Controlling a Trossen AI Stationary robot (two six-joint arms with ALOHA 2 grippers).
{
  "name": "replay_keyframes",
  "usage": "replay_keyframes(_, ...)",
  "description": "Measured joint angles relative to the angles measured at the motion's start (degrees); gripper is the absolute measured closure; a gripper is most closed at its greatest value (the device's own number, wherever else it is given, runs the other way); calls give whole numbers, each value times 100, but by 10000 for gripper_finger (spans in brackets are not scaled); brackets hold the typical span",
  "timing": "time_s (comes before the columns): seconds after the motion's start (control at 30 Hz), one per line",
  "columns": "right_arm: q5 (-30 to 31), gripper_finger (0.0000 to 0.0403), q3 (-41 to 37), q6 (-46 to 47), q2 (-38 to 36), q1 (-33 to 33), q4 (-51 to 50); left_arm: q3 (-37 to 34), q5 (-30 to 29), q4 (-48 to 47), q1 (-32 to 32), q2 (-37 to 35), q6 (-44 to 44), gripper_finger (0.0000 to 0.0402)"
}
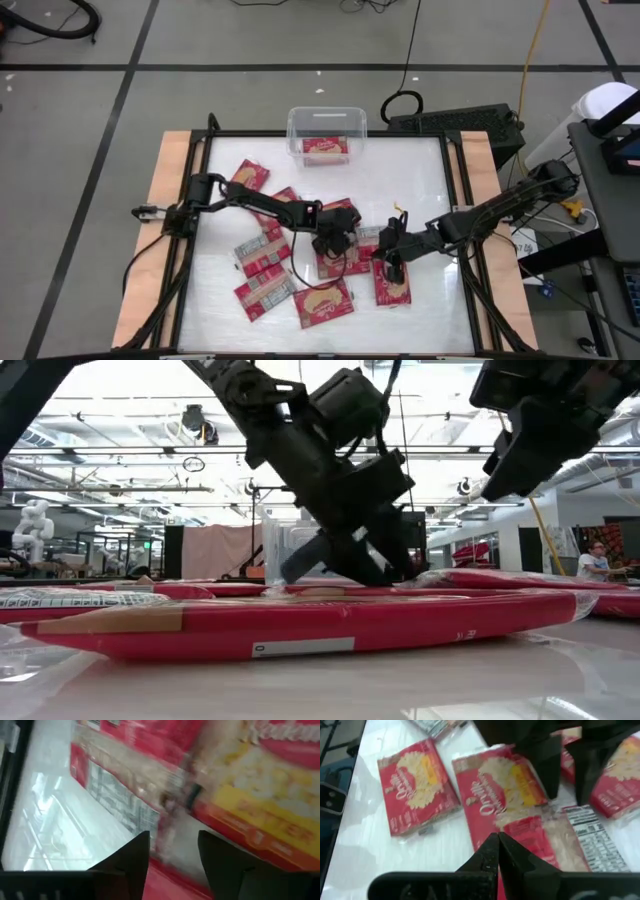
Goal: Sort popcorn bags into baskets
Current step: Put the popcorn bag into the transparent bin
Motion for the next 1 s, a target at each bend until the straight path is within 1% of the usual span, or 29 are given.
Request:
replay_keyframes(0.03,0,403,0,0,0,21,3,-1,8,56,22,20,17,236)
replay_keyframes(0.13,-3,403,0,42,-1,54,19,4,294,313,83,146,222,251)
replay_keyframes(0.23,0,403,0,44,-2,54,28,4,408,393,99,230,334,277)
replay_keyframes(0.3,17,403,0,6,0,54,27,13,432,510,98,273,247,307)
replay_keyframes(0.4,158,403,0,-80,-2,54,47,11,429,495,97,281,-3,373)
replay_keyframes(0.43,235,403,0,-123,-1,52,24,10,427,507,96,282,-197,386)
replay_keyframes(0.53,546,403,0,-151,-2,52,4,0,399,498,118,205,-778,391)
replay_keyframes(0.67,887,403,0,-186,-7,88,65,-7,344,466,144,-129,-1582,397)
replay_keyframes(0.77,1248,403,-2,-298,-89,169,69,-4,332,264,208,-442,-2246,397)
replay_keyframes(0.87,1642,400,-2,-309,-270,359,-131,-7,235,-48,374,-793,-3200,398)
replay_keyframes(1.0,2190,378,-4,-307,-477,611,-356,-4,350,-537,675,-1223,-4086,399)
